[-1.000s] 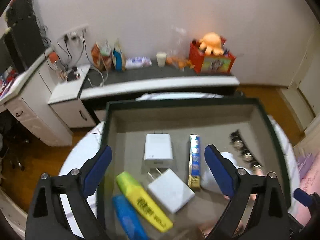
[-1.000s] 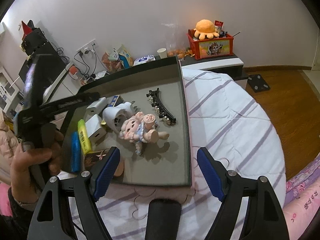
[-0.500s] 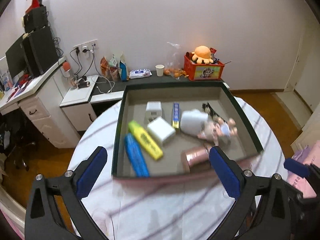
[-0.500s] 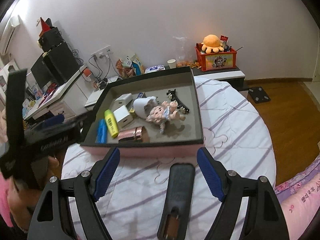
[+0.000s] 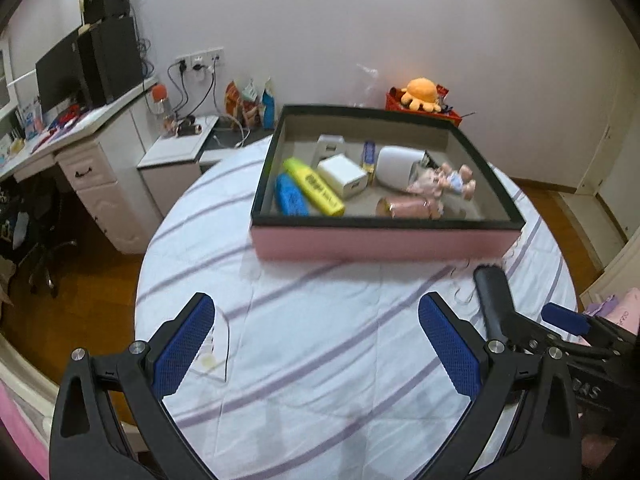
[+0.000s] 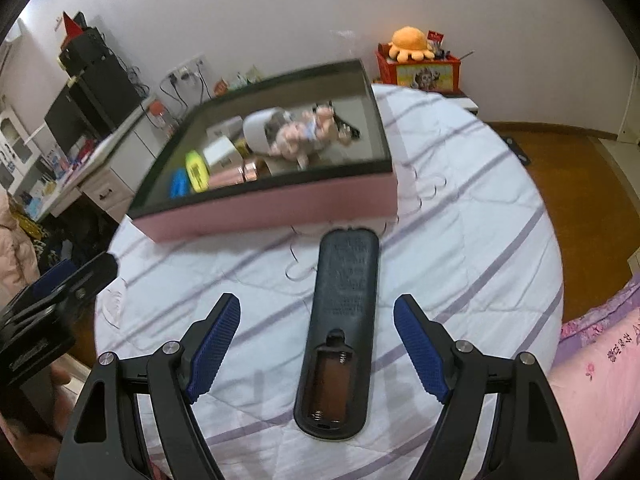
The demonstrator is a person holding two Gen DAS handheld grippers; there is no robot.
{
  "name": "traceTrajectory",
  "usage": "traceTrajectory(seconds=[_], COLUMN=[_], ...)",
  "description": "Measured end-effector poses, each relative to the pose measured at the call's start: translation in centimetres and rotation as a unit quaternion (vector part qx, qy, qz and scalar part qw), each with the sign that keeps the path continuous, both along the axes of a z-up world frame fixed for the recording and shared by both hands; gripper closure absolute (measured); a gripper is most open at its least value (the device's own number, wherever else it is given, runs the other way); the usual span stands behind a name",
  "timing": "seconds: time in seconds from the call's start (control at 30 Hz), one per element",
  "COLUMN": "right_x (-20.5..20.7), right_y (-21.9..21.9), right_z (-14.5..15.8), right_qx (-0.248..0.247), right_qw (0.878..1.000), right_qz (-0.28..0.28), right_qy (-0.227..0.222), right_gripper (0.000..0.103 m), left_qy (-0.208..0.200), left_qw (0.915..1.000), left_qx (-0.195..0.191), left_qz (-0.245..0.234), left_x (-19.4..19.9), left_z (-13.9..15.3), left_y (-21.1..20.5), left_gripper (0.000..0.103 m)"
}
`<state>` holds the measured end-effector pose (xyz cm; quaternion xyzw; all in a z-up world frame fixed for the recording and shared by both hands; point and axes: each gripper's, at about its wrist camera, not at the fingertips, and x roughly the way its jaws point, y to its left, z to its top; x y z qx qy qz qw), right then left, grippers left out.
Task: Organize rigid objects
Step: 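Lower the right gripper and grasp the black remote control, then carry the black remote into the pink box and open the right gripper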
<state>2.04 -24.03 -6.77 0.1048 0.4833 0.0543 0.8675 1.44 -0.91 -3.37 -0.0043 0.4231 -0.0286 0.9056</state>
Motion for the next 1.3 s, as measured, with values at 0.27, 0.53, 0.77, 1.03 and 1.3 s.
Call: traceTrajectory(seconds=[0.27,0.53,0.77,1.03,1.3], right_x=[1.1,1.3,1.0,0.6,0.2], right_y=[0.4,2.2,2.0,2.8,4.1], right_z=[-3.5,-4.5,-4.0,-3.2,-0.8], right_qx=[-0.043,-0.122,-0.116,-0.078,-0.044], right_qw=[0.998,0.991,0.992,0.997,0.999], right_qz=[-0.024,-0.033,-0.03,-0.004,0.028], right_qy=[0.045,0.036,0.029,0.025,0.001], right_gripper=[0.023,0.033,0.059,0.059,0.059], left_qy=[0.01,0.024,0.031,0.03,0.018], left_qw=[0.9999,0.9995,0.9993,0.9993,0.9997], left_qx=[0.001,-0.006,-0.017,-0.019,-0.015], left_qz=[-0.007,-0.019,-0.014,-0.008,0.0], left_x=[-0.3,0.0,0.3,0.5,0.8], left_z=[-1.0,-2.1,-2.6,-2.7,-1.8], left_y=[-0.1,-0.2,0.6,1.0,1.4], left_gripper=[0.0,0.0,0.0,0.0,0.0])
